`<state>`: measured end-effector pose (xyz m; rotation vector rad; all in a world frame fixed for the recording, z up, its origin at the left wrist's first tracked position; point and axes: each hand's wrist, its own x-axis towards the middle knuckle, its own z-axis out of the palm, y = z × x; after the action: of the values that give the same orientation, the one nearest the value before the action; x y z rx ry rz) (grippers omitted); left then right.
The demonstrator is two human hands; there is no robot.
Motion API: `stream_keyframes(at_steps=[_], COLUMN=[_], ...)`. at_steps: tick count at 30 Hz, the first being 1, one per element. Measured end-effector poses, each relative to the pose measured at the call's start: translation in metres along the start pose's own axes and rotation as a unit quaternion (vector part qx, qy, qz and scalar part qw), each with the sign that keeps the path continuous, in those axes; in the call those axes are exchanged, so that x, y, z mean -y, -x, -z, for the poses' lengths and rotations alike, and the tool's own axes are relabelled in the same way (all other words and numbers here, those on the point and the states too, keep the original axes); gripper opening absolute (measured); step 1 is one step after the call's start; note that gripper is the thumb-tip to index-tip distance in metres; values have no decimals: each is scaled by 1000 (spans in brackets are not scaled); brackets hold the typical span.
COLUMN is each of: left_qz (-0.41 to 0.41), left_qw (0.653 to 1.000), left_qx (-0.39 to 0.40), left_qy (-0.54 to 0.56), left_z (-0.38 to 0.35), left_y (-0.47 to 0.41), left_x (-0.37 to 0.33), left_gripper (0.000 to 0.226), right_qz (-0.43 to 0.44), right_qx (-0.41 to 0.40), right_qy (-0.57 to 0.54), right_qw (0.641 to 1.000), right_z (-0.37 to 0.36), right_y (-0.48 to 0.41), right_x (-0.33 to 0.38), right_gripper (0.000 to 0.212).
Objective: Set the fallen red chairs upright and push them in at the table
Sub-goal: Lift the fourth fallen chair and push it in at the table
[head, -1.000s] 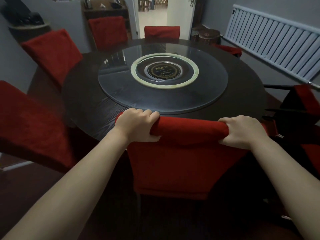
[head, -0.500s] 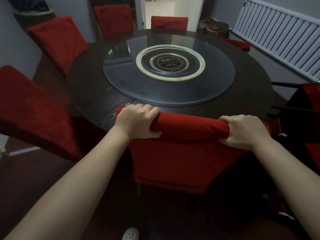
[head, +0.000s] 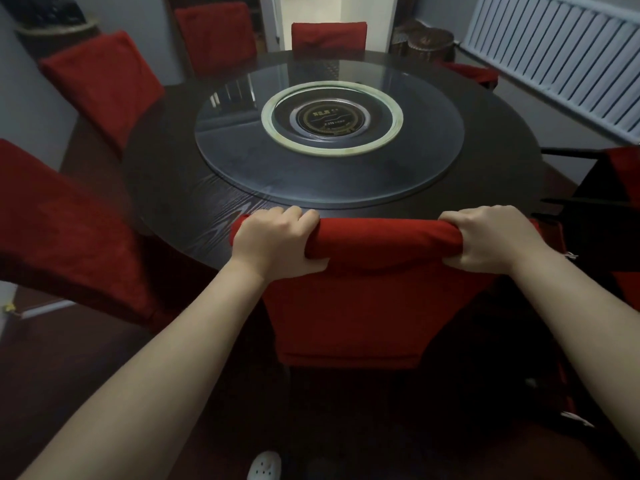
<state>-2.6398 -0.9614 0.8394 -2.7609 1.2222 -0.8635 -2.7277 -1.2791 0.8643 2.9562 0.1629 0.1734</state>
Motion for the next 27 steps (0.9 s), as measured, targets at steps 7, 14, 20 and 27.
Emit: stream_keyframes(at_steps=[7,14,20,27], left_qz=[12,-18,-55,-47], left_qw=[1000,998,996,997], left_qx=[-2,-15,-14,-31], left_qy=[-26,-54,-63,-55], left_z=[-5,-10,-12,-18], left_y=[-14,-9,18,37], left_x=[-18,-14,16,7], left_gripper=[57,60,61,63], right_qz=[12,-14,-13,4], right_qx=[-25,-45,-57,-82], right_qy=[-3,-22,-22,-9], right_qw=[1000,999,998,997], right_z=[-7,-14,-23,-25], right_y=[-9,4,18,31], right_x=[-26,-18,30,36], right_gripper=[42,48,45,45])
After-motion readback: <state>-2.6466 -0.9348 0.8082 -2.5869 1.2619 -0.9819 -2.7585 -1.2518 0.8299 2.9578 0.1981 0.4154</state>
